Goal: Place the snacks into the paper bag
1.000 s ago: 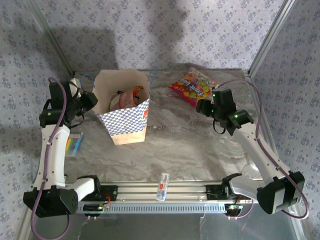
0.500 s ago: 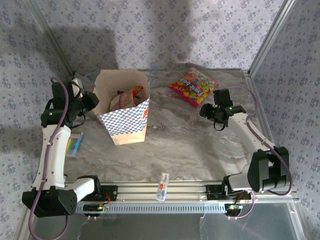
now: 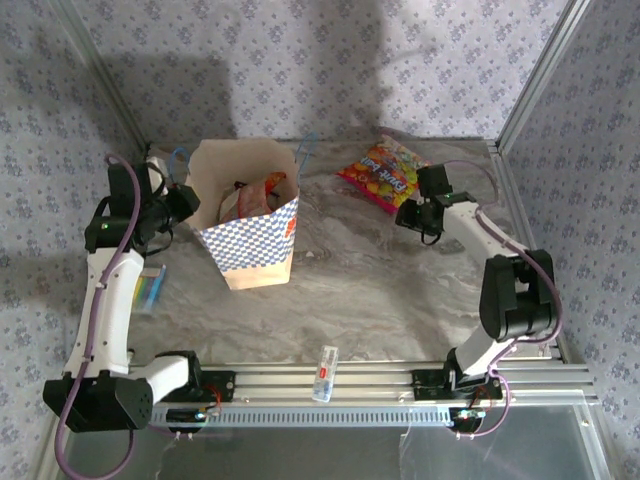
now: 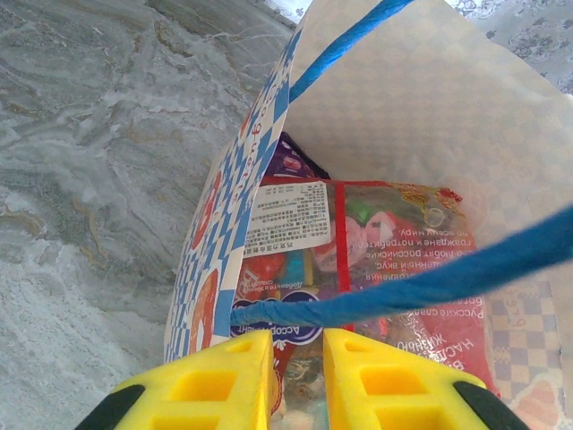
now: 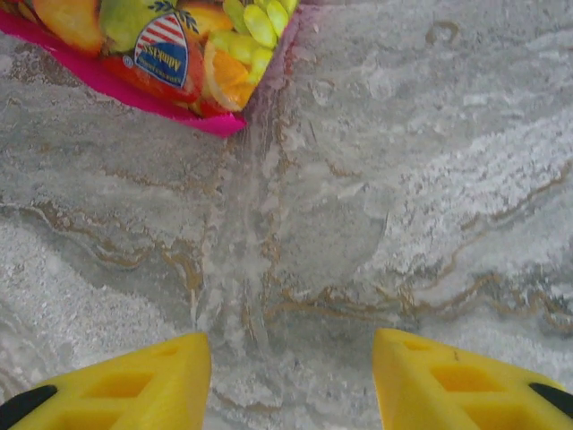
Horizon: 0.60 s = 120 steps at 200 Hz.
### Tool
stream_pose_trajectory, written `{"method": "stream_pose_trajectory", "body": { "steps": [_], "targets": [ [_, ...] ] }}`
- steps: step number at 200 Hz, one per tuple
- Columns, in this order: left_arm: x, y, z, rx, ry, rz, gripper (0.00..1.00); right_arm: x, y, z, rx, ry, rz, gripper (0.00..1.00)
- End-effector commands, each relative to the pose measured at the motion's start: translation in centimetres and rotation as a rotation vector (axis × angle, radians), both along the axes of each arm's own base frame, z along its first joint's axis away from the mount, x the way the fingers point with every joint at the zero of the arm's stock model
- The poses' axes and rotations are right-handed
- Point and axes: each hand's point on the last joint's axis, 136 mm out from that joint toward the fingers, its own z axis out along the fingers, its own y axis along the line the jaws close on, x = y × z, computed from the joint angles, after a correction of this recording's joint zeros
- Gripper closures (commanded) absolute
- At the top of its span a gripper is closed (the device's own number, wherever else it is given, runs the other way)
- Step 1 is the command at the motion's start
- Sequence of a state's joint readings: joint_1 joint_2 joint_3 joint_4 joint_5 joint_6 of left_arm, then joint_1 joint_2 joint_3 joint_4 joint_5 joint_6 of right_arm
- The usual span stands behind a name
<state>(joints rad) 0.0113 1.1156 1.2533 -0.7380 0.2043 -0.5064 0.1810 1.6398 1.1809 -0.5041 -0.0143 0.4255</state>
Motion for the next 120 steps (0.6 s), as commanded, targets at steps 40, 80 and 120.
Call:
{"method": "stream_pose_trajectory", "body": {
  "steps": [40,80,120],
  "targets": [
    [-0.2,0.0,-1.5,0.020,0.066,-0.002,0.76,3.3,0.1,-0.7,-0.062,0.023,0.059,0.52],
    [0.0,0.0,-2.1,0.023,0.080,0.000,0.76,5.1,0.4,-1.0,-0.128,0.030,0.099,0.53],
    [0.2,-0.1,-2.5,0.027,0.094,-0.005,0.76,6.7,1.3,-1.6,-0.179,0.047,0.149,0.54]
  ]
}}
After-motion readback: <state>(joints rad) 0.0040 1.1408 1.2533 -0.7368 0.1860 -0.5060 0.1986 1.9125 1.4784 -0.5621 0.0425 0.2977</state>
